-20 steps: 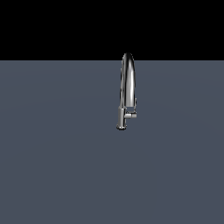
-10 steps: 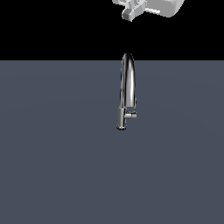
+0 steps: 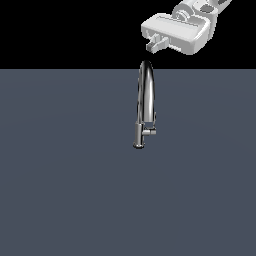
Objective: Turn on the faucet by rotating a designated handle.
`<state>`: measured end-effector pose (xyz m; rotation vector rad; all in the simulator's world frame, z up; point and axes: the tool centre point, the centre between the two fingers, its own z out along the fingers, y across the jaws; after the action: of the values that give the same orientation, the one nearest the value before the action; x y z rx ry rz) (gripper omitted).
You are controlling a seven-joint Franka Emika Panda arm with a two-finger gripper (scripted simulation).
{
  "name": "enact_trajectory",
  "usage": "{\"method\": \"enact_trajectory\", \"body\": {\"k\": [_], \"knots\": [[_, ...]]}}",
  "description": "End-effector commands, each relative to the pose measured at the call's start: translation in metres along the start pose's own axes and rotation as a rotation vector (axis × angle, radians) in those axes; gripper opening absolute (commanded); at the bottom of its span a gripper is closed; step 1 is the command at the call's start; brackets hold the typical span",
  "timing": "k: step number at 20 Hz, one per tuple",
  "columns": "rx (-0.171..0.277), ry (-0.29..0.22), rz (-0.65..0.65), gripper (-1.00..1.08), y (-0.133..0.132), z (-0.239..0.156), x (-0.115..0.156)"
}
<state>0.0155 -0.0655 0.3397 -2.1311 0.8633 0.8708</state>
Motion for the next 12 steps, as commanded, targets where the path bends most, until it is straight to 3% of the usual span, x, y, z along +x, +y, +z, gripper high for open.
{"method": "enact_trajectory", "body": {"k": [1, 12], "knots": [[0.045, -0.045, 0.043, -1.0, 0.002, 0.002, 0.02], [0.268, -0.263, 0.262, -1.0, 0.02, 0.024, 0.113]]}}
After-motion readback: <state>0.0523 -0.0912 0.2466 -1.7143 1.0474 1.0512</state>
